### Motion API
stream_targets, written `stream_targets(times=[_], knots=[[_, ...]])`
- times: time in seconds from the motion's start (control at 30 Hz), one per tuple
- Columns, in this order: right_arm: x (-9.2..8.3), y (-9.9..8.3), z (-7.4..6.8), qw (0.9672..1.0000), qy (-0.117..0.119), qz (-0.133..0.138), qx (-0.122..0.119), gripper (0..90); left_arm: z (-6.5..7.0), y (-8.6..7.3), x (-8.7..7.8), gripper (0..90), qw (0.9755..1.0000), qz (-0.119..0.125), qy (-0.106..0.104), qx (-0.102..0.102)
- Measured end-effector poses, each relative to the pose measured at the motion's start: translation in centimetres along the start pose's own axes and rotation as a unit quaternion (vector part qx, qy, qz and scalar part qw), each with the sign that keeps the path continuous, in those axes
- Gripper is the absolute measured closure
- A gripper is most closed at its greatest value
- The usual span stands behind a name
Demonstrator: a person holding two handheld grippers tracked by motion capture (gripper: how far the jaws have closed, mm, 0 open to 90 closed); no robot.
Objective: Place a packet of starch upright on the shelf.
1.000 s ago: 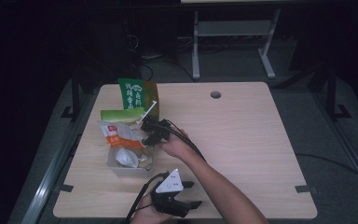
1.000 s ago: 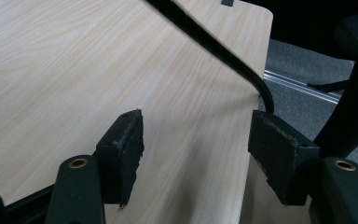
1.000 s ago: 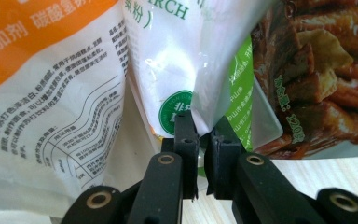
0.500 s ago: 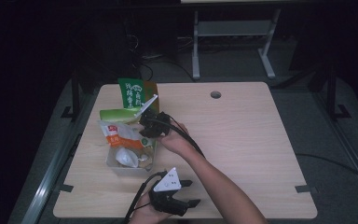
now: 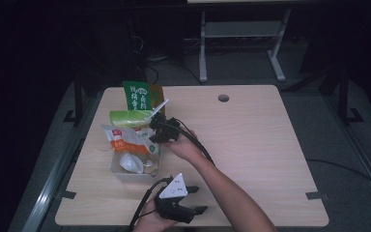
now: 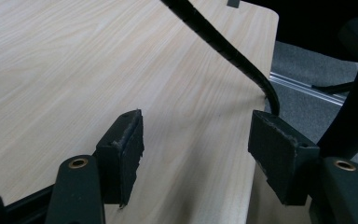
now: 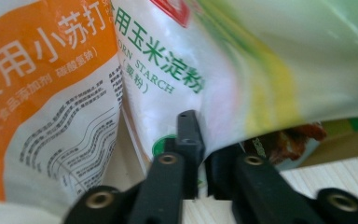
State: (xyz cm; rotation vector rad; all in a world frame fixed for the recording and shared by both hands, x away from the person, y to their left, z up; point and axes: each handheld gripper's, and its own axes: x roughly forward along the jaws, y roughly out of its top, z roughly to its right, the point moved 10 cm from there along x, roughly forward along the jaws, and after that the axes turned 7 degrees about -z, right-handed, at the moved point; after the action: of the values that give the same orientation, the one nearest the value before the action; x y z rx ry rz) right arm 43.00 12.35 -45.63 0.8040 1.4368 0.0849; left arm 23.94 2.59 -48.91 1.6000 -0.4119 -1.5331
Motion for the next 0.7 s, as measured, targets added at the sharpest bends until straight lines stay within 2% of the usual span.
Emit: stream_targets(times=[0.17,0.33,0.37,0.43,0.53,0.57,0.7], knots=[[-0.7,-0.4,0.2,0.9998,0.012,0.017,-0.003,71.2,-0.4,0.1,-0.2,34.6,1.0,0.003,0.005,-0.002],[-2.2,-0.5,0.2,0.9988,0.028,0.04,0.01,61.3,-1.0,0.2,-0.4,33.4,0.9999,0.005,0.015,-0.005],[-2.5,-0.6,0.5,0.9987,0.026,0.043,0.001,60.0,-1.1,0.2,-0.4,32.8,0.9998,0.004,0.018,-0.005],[-3.1,-0.9,0.6,0.9981,0.032,0.05,0.015,57.6,-1.3,0.2,-0.5,32.0,0.9998,0.005,0.02,-0.007],[-3.8,-1.5,1.1,0.9978,0.033,0.056,0.013,53.8,-1.6,0.2,-0.5,31.3,0.9997,0.002,0.026,-0.005],[-4.1,-1.6,1.1,0.9973,0.035,0.06,0.024,53.0,-1.6,0.2,-0.5,30.9,0.9996,0.003,0.026,-0.008],[-4.9,-2.6,1.5,0.9966,0.039,0.066,0.031,48.6,-1.7,0.2,-0.5,30.2,0.9996,0.002,0.028,-0.009]])
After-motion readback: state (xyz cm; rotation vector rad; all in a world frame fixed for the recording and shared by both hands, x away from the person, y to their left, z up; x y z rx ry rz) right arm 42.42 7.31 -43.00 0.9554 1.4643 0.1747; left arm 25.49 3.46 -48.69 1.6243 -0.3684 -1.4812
